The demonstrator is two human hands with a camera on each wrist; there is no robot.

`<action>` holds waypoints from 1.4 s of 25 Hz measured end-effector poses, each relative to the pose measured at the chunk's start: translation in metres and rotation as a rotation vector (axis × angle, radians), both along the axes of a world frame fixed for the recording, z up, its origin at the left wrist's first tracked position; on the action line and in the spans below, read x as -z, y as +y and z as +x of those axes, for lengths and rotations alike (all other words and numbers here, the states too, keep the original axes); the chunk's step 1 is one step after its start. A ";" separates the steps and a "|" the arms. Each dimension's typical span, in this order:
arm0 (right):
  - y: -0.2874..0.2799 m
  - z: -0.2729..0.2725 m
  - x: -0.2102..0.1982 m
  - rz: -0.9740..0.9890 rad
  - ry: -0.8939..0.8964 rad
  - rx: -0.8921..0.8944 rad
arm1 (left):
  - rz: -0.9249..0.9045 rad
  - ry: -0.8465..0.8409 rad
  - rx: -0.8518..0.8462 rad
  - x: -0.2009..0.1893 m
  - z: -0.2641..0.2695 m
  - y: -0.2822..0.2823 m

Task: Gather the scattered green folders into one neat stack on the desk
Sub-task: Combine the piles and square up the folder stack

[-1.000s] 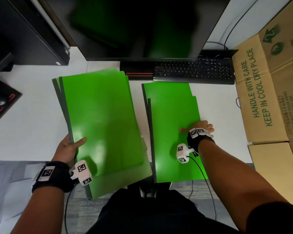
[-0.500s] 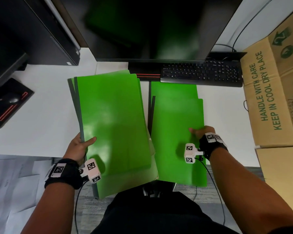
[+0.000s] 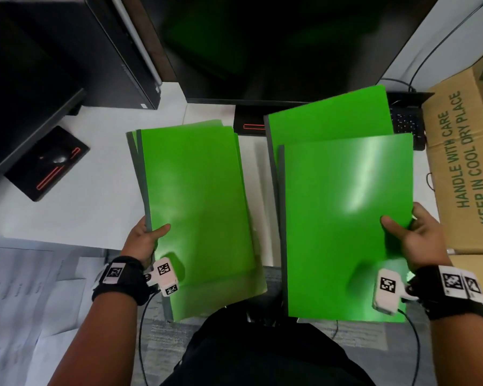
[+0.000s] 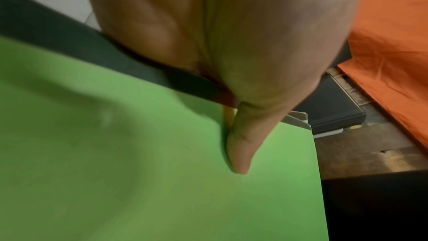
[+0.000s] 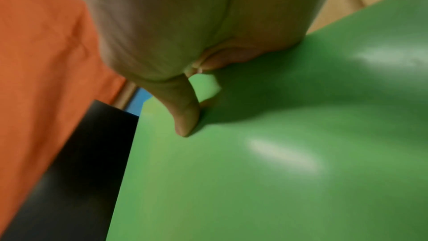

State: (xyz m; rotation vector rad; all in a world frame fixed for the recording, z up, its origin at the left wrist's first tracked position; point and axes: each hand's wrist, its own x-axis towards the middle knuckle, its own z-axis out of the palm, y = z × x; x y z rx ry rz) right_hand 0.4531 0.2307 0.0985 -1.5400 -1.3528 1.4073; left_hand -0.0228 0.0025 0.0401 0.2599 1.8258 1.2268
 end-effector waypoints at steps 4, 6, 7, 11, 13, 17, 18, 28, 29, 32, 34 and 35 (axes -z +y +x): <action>0.004 -0.073 0.012 -0.042 0.081 -0.097 | 0.039 -0.053 0.080 -0.001 0.031 0.029; 0.004 -0.113 0.042 -0.037 -0.015 -0.142 | 0.062 -0.131 0.091 -0.004 0.054 0.047; 0.005 -0.127 0.056 -0.049 -0.070 -0.158 | 0.066 -0.143 0.092 -0.007 0.064 0.055; 0.014 -0.144 0.082 -0.255 -0.022 -0.073 | 0.079 -0.015 0.011 -0.020 0.089 0.080; 0.013 -0.151 0.080 -0.265 0.051 -0.002 | 0.099 0.110 -0.031 -0.026 0.098 0.090; 0.011 -0.163 0.047 -0.096 0.123 -0.007 | 0.215 0.460 0.091 -0.049 0.109 0.105; 0.013 -0.165 0.032 -0.051 0.171 -0.004 | 0.255 0.515 0.110 -0.058 0.107 0.111; 0.007 -0.155 -0.016 0.178 0.202 -0.095 | 0.491 0.584 0.213 -0.075 0.096 0.122; 0.005 -0.154 -0.010 0.171 0.179 -0.098 | 0.463 0.559 0.225 -0.066 0.096 0.120; 0.007 -0.153 -0.007 0.207 0.185 -0.110 | 0.430 0.528 0.224 -0.061 0.094 0.120; 0.014 -0.155 -0.014 0.240 0.186 -0.114 | 0.473 0.521 0.196 -0.069 0.093 0.124; 0.016 -0.156 -0.016 0.253 0.185 -0.117 | 0.508 0.523 0.176 -0.074 0.093 0.128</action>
